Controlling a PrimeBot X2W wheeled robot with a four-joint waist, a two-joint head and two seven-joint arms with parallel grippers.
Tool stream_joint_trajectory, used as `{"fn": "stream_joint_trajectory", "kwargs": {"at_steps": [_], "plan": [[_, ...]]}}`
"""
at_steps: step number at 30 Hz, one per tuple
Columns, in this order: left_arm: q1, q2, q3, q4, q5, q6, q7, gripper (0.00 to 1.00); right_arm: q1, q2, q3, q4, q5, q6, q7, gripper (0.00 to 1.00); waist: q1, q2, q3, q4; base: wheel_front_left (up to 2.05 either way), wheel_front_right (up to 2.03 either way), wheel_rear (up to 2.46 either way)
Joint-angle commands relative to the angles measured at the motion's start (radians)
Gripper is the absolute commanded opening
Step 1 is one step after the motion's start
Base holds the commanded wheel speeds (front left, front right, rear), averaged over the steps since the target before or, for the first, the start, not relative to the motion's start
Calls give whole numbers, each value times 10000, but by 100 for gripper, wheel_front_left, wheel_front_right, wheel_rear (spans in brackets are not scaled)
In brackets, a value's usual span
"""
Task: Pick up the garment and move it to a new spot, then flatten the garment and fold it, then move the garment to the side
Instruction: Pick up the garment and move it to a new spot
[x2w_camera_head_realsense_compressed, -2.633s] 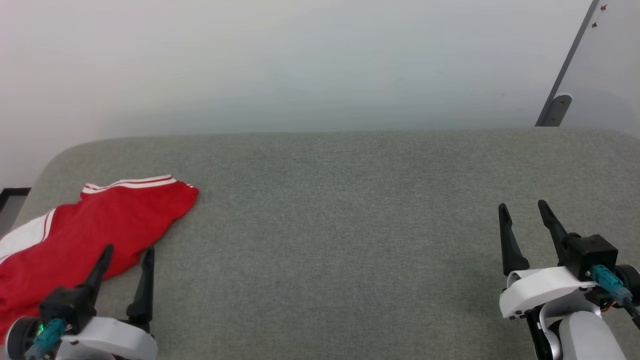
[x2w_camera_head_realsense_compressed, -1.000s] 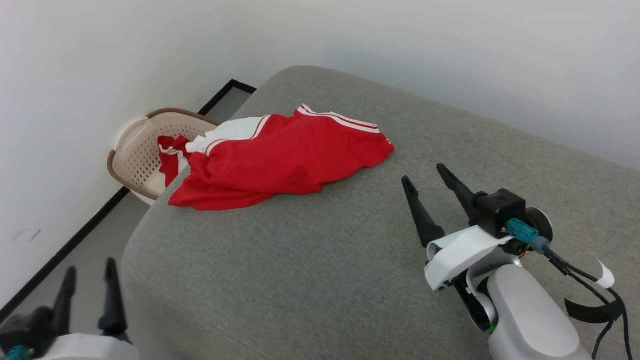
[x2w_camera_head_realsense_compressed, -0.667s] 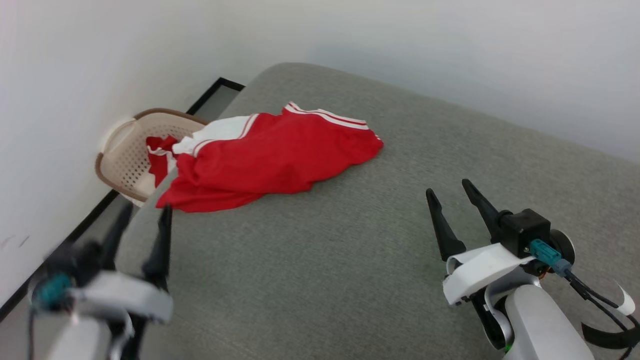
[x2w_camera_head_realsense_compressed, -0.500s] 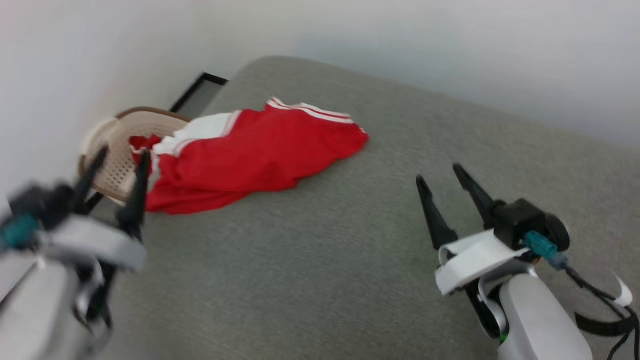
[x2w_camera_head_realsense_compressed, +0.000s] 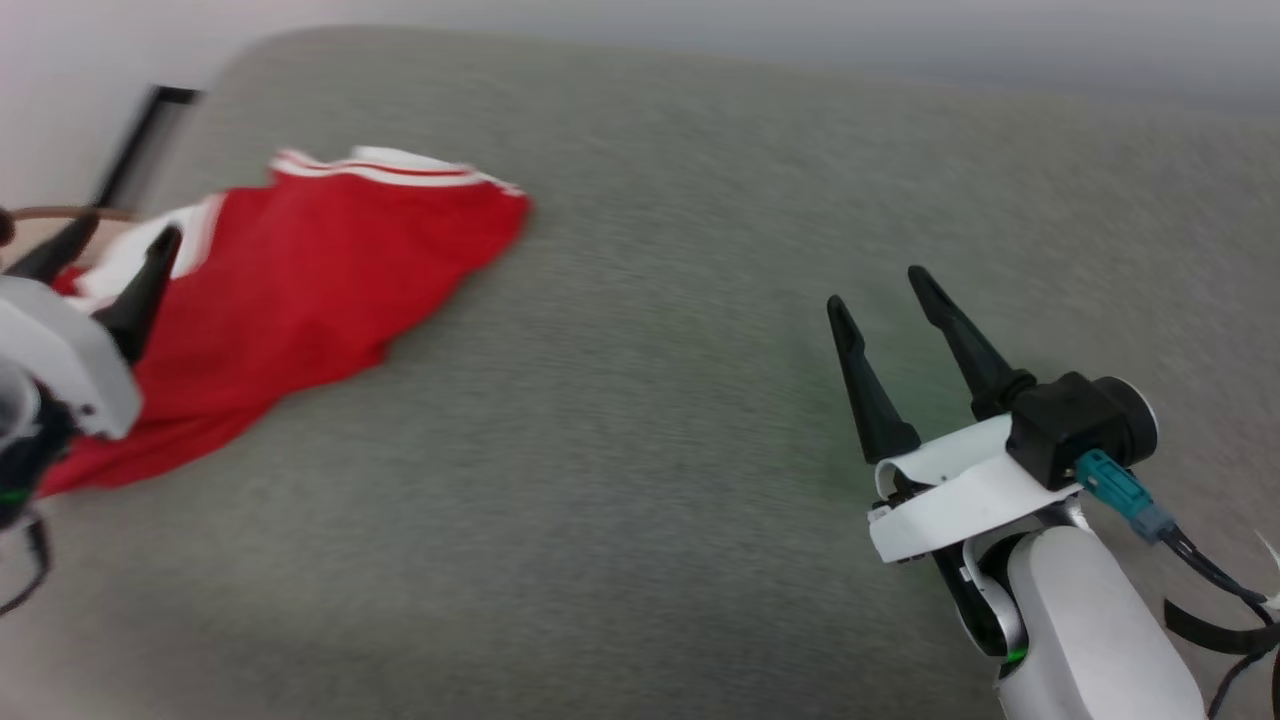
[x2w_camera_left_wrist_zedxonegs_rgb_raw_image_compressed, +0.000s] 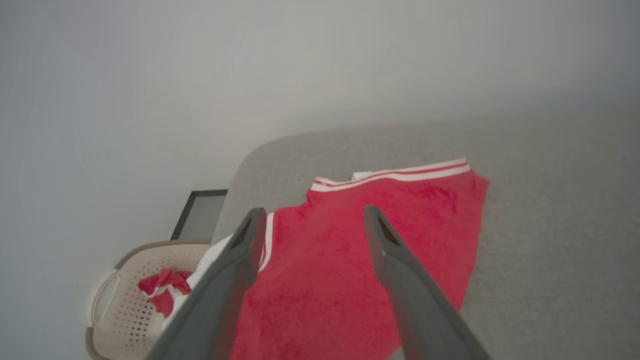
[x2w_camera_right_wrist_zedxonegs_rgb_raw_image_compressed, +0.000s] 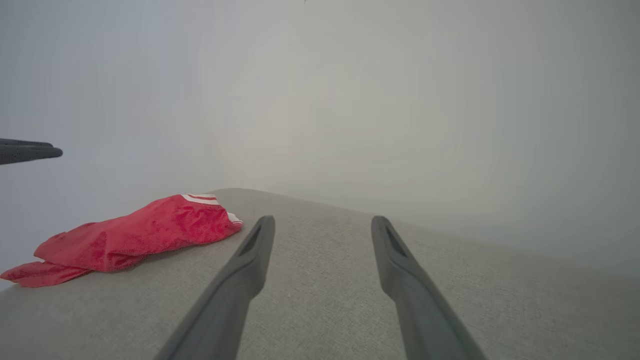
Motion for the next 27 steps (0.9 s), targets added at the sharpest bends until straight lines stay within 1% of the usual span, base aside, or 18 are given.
{"fn": "stream_joint_trajectory", "kwargs": {"at_steps": [1, 4, 6, 7, 8, 12, 15, 21, 22, 24, 27], "plan": [[-297, 329, -440, -75, -575, 22, 528, 100, 46, -5, -17, -161, 80, -14, -12, 100, 0, 0, 1424, -1586, 0, 0, 0], [-474, 1087, -1552, -261, -2051, 22, 2124, 100, 203, 9, -2, -468, 149, -14, -12, 100, 0, 0, 1612, -1905, 0, 0, 0], [-649, 1565, -2169, -652, -2704, 20, 2802, 100, 186, 9, 33, -655, 182, -14, -14, 100, 0, 0, 1766, -2098, 0, 0, 0], [-733, 1768, -2339, -743, -3105, 21, 2989, 100, 188, 11, 44, -762, 190, -14, -14, 100, 0, 0, 1860, -2189, 0, 0, 0], [-791, 1954, -2548, -866, -3287, 21, 3077, 100, 201, 5, 52, -847, 187, -14, -12, 100, 0, 0, 1968, -2275, 0, 0, 0], [-889, 2428, -3187, -1250, -4056, 21, 3076, 100, 199, 6, 122, -1275, 176, -14, -13, 100, 0, 0, 2442, -2588, 0, 0, 0], [-998, 2577, -3558, -1177, -4370, 21, 2971, 100, 209, 6, 223, -1588, 119, -14, -13, 100, 0, 0, 2796, -2805, 0, 0, 0], [-952, 2250, -4342, -1083, -4977, 21, 3021, 100, 418, 8, 207, -1992, -47, -14, -13, 100, 0, 0, 3079, -2970, 0, 0, 0], [-960, 2179, -4450, -1119, -5058, 21, 3041, 85, 432, 8, 197, -2012, -69, -14, -13, 100, 0, 0, 3076, -2972, 0, 0, 0], [-993, 2039, -4653, -1219, -5185, 21, 2980, 0, 435, 5, 165, -2027, -119, -14, -13, 100, 0, 0, 3002, -2943, 0, 0, 0], [-1100, 1945, -4862, -1330, -5156, -17, 2679, 0, 472, 8, 171, -1975, -137, -14, -13, 100, 0, 0, 2757, -2818, 0, 0, 0]]}}
